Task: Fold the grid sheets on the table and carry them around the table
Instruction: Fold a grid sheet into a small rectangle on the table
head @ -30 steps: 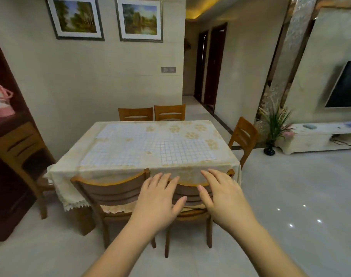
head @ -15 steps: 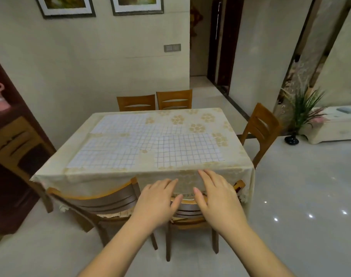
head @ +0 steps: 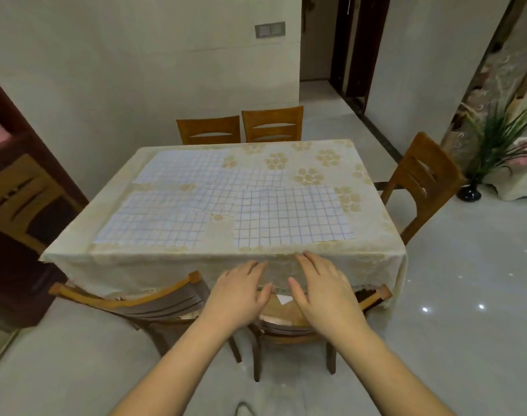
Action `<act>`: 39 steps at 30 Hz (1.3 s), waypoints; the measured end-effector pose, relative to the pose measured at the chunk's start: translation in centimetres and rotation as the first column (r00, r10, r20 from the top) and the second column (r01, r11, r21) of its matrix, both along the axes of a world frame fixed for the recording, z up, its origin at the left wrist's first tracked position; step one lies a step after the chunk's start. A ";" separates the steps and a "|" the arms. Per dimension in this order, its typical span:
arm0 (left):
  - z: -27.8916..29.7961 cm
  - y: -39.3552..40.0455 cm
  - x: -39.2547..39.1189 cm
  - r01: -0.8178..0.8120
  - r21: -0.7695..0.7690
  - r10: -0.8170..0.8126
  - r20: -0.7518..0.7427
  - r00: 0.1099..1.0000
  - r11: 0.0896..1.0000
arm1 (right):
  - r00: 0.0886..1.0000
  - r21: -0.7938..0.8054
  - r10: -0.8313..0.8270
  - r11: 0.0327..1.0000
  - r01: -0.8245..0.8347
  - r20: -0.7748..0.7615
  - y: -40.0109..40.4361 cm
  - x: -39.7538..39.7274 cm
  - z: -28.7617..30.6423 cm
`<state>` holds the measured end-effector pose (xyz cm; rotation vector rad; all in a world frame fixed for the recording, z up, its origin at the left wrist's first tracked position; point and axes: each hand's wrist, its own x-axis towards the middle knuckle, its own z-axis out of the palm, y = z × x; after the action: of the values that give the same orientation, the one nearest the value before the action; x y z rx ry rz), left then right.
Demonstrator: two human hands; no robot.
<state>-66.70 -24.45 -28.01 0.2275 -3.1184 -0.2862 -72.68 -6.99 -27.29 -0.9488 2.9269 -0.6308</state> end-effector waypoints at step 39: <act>-20.2 -20.4 -21.0 -0.623 0.673 0.468 0.434 0.770 0.399 | 0.964 0.366 0.159 0.902 -0.229 0.211 -19.9 -16.7 -11.8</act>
<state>-87.65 -44.83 -48.18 1.3136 -2.5405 -1.6838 -89.42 -26.93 -39.08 -1.0510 2.6092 -0.1070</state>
